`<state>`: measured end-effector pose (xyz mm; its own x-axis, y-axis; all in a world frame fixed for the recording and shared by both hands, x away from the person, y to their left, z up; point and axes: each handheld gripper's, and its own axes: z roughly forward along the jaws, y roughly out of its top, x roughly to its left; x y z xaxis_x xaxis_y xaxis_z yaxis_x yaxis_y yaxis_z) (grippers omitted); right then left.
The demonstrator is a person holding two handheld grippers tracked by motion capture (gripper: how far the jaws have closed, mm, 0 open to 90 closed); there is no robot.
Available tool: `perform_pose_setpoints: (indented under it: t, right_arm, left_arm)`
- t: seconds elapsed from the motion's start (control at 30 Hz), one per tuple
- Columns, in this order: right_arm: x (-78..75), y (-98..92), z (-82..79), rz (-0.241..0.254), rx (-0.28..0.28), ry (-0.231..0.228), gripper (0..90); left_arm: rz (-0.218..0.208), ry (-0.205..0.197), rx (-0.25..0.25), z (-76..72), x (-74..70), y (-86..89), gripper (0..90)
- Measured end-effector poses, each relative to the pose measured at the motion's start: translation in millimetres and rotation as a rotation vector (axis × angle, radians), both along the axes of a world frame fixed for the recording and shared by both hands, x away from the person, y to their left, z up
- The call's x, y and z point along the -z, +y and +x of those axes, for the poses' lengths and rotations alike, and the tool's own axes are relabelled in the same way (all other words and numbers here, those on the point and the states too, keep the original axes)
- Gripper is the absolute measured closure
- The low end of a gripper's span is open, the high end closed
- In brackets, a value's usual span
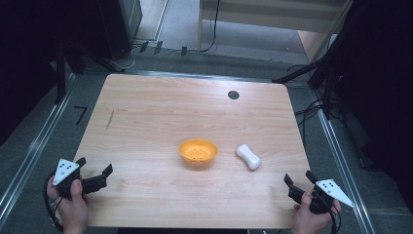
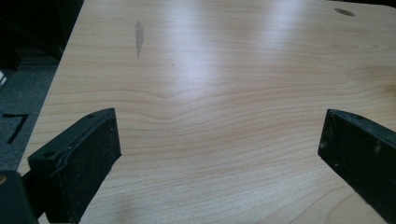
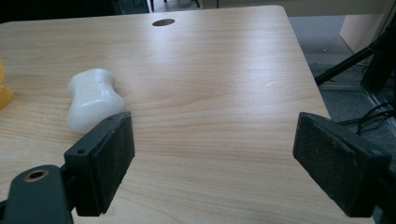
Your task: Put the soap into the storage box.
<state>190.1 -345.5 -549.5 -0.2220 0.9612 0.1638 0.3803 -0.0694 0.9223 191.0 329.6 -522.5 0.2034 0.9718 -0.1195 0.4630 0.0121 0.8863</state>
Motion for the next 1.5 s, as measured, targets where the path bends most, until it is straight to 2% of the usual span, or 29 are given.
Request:
perform_pose_setpoints:
  t: [0.33,0.43,0.6,0.67,0.7,0.73,0.77,0.8,0.87,0.9,0.93,0.97,1.0,1.17,1.3,1.37,1.4,1.5]
  right_arm:
    - [-0.5,3.6,1.0,-0.036,-0.007,0.016,13.6]
    - [-0.4,2.8,3.1,-0.03,-0.021,0.04,14.9]
    - [-4.4,3.9,9.4,-0.054,-0.064,0.079,16.7]
    - [-12.1,5.6,14.5,-0.088,-0.098,0.112,17.7]
    - [-12.1,5.6,14.5,-0.088,-0.098,0.112,17.7]
    - [-14.5,7.4,17.4,-0.115,-0.115,0.149,18.0]
    - [-14.7,7.8,18.6,-0.124,-0.119,0.163,18.1]
    - [-14.7,7.8,18.6,-0.124,-0.119,0.163,18.1]
    - [-13.9,8.5,23.6,-0.157,-0.145,0.219,18.2]
    - [-13.9,8.5,23.6,-0.157,-0.145,0.219,18.2]
    - [-15.0,8.5,26.3,-0.184,-0.161,0.254,18.2]
    - [-15.0,8.5,26.3,-0.184,-0.161,0.254,18.2]
    - [-17.4,7.4,29.2,-0.198,-0.178,0.289,18.1]
    - [-27.7,5.6,34.5,-0.246,-0.198,0.337,18.1]
    - [-33.9,7.0,39.3,-0.264,-0.23,0.36,18.1]
    - [-38.0,10.3,43.3,-0.289,-0.25,0.389,18.1]
    - [-42.4,15.2,47.8,-0.322,-0.273,0.415,18.1]
    - [-45.2,19.7,51.7,-0.343,-0.285,0.44,18.1]
  left_arm:
    - [0.005,0.0,-0.005,-0.1,-0.1,-0.6,0.0]
    - [0.009,-0.008,-0.003,-0.4,0.0,-1.0,0.0]
    - [0.014,-0.001,0.001,0.3,0.1,-1.9,0.0]
    - [0.015,0.0,0.001,0.4,0.0,-2.1,0.0]
    - [0.016,0.0,0.001,0.4,0.0,-2.1,0.0]
    - [0.017,0.0,0.004,0.3,0.0,-2.2,0.0]
    - [0.017,0.0,0.004,0.3,0.0,-2.2,0.0]
    - [0.019,-0.007,0.004,-0.2,0.1,-2.4,0.0]
    - [0.03,-0.016,0.006,-1.1,0.1,-3.5,0.0]
    - [0.03,-0.016,0.006,-1.1,0.1,-3.5,0.0]
    - [0.033,-0.01,0.013,-0.4,0.1,-3.8,0.0]
    - [0.033,-0.01,0.013,-0.4,0.1,-3.8,0.0]
    - [0.029,-0.009,0.012,-0.3,0.0,-3.7,0.0]
    - [0.025,-0.004,0.012,0.0,-0.1,-3.1,0.0]
    - [0.035,-0.003,0.009,0.1,0.0,-3.6,0.0]
    - [0.038,-0.002,0.008,0.1,-0.1,-3.6,0.0]
    - [0.03,-0.003,0.011,0.5,0.1,-3.3,0.0]
    - [0.024,-0.002,0.012,0.6,0.2,-2.7,0.0]
